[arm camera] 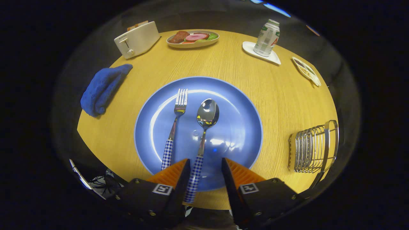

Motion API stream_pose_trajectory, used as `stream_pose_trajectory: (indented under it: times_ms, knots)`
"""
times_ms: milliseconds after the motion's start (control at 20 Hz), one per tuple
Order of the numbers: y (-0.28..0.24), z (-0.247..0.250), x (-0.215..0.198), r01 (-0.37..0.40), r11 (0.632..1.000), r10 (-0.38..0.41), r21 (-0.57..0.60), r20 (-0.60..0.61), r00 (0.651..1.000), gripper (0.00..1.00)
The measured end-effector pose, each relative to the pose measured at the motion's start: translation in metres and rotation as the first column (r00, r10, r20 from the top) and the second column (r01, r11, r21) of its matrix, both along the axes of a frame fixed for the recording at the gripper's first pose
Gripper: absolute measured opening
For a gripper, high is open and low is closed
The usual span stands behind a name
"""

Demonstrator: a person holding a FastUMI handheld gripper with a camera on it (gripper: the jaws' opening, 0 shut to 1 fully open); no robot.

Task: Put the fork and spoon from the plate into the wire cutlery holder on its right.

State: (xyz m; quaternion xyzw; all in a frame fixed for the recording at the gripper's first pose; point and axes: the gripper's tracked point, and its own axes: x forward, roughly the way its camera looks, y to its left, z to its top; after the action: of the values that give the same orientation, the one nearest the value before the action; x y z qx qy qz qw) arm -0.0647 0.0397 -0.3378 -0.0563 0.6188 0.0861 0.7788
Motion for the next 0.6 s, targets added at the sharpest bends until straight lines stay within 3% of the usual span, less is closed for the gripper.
stream_pose_trajectory:
  times_ms: [50,100,250,300,600]
  knots:
    - [0.0,0.001,0.002,-0.006,1.0,0.006,-0.003,-0.001,1.0,0.5]
    - [0.0,0.002,0.002,-0.007,1.0,0.007,-0.008,-0.014,1.0,0.45]
    - [-0.001,0.0,0.003,-0.014,1.0,0.014,-0.007,-0.044,0.999,0.45]
    - [0.001,0.005,0.004,-0.018,1.0,0.018,-0.007,-0.058,0.998,0.1]
    - [-0.015,0.015,0.006,-0.088,0.995,0.084,-0.04,-0.095,0.992,0.1]
